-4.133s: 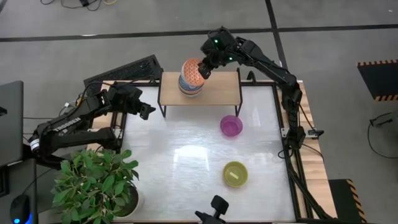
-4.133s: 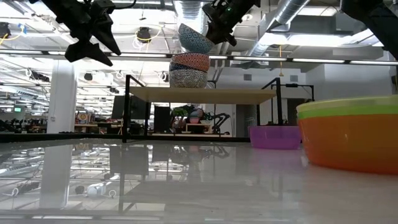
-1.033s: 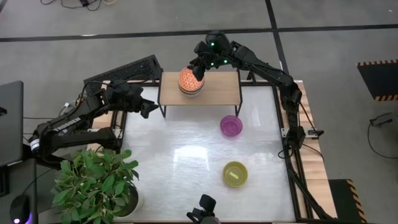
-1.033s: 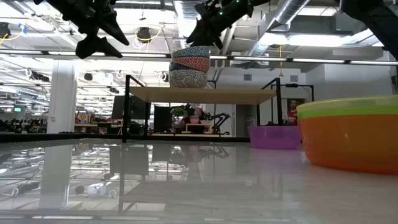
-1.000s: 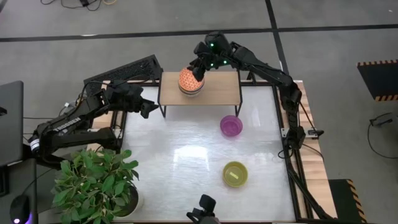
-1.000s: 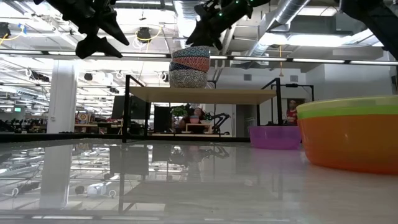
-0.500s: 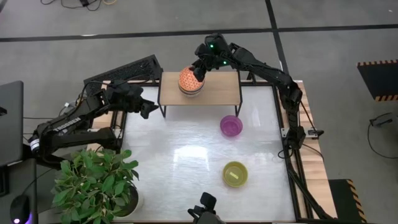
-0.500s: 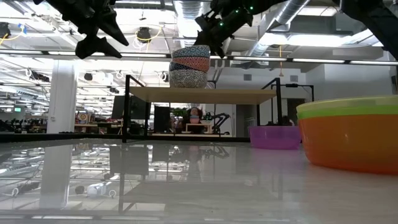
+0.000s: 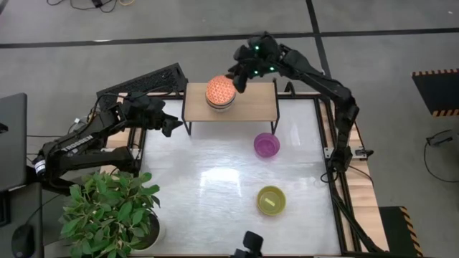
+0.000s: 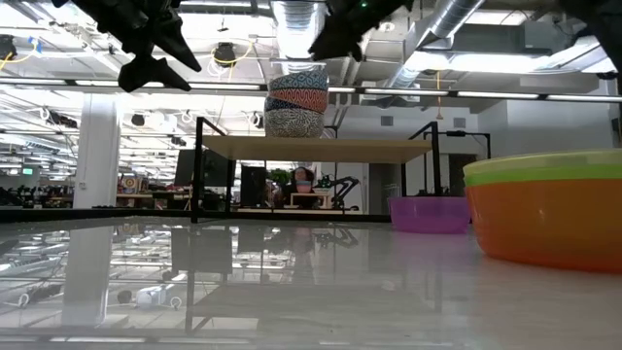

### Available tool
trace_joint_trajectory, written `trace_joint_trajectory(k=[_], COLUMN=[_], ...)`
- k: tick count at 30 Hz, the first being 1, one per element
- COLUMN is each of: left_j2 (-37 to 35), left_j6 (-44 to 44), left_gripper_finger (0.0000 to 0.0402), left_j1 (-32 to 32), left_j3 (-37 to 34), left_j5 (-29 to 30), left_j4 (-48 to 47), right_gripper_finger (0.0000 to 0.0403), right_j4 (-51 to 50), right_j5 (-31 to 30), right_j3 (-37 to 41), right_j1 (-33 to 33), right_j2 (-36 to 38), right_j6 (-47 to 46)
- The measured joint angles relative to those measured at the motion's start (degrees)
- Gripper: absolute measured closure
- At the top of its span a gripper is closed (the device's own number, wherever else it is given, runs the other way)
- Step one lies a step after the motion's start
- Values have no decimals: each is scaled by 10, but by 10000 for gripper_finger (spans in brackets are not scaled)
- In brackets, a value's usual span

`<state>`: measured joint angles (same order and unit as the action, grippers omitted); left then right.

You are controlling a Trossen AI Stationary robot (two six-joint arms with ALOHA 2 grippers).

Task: Place and stack bowls onto a shelf
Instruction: Stack the orange patterned bowl on top of the blue patterned bowl on the shelf, then put the violet bowl on the shelf

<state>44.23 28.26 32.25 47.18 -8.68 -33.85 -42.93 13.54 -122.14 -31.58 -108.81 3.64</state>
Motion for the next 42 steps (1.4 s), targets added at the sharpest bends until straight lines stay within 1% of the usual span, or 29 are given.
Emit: trace_joint_trajectory(k=[2,7,17,21,23,26,28,31,33,36,38,42], left_j2=[0,0,0,0,0,0,0,0,0,0,0,0], left_j6=[0,0,12,14,14,15,16,18,18,18,15,14], left_gripper_finger=[211,211,211,211,211,211,211,211,211,211,211,211], left_j1=[0,0,0,0,0,0,0,0,0,0,0,0], left_j3=[0,0,0,0,0,0,0,0,0,0,0,0], left_j5=[0,4,4,7,10,16,16,16,16,15,16,15], left_j4=[2,3,3,3,3,4,3,3,4,3,4,3], right_gripper_finger=[254,268,272,272,272,272,272,272,272,267,257,224], right_j4=[-40,-83,-77,-64,-74,-129,-195,-297,-346,-382,-390,-377], right_j5=[0,1,-3,-3,-3,-3,-3,-3,-9,-57,-72,-77], right_j3=[1,2,60,59,48,17,4,8,24,73,122,230], right_j1=[0,1,-1,3,4,4,8,17,33,69,98,159], right_j2=[6,10,8,8,16,39,64,98,108,122,137,163], right_j6=[17,25,31,41,36,29,16,-8,-32,-61,-76,-112])
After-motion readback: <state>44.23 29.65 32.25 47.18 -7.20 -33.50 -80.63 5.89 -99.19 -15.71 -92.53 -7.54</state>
